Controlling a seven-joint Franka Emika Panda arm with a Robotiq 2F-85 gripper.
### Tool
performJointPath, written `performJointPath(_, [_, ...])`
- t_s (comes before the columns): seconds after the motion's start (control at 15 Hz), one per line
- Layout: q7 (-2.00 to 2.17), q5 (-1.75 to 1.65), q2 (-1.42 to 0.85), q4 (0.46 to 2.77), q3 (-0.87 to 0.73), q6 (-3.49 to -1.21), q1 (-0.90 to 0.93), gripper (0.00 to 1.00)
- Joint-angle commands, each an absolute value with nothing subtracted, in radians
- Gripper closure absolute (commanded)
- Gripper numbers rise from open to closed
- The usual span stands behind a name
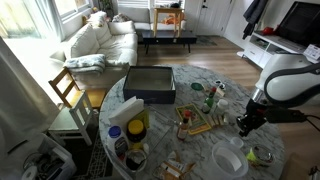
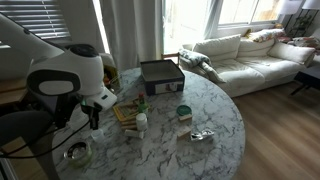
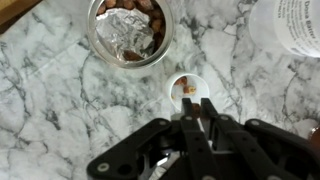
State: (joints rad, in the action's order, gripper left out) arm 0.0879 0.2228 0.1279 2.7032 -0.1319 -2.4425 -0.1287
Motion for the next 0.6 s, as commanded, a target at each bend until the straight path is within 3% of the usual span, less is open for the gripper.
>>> performJointPath(0.0, [0.049, 0.286, 0.03, 2.676, -0.134, -2.476, -0.112, 0.97])
performJointPath(0.53, [-0.016, 0.364, -0.058, 2.628, -0.12, -2.502, -0.117, 0.97])
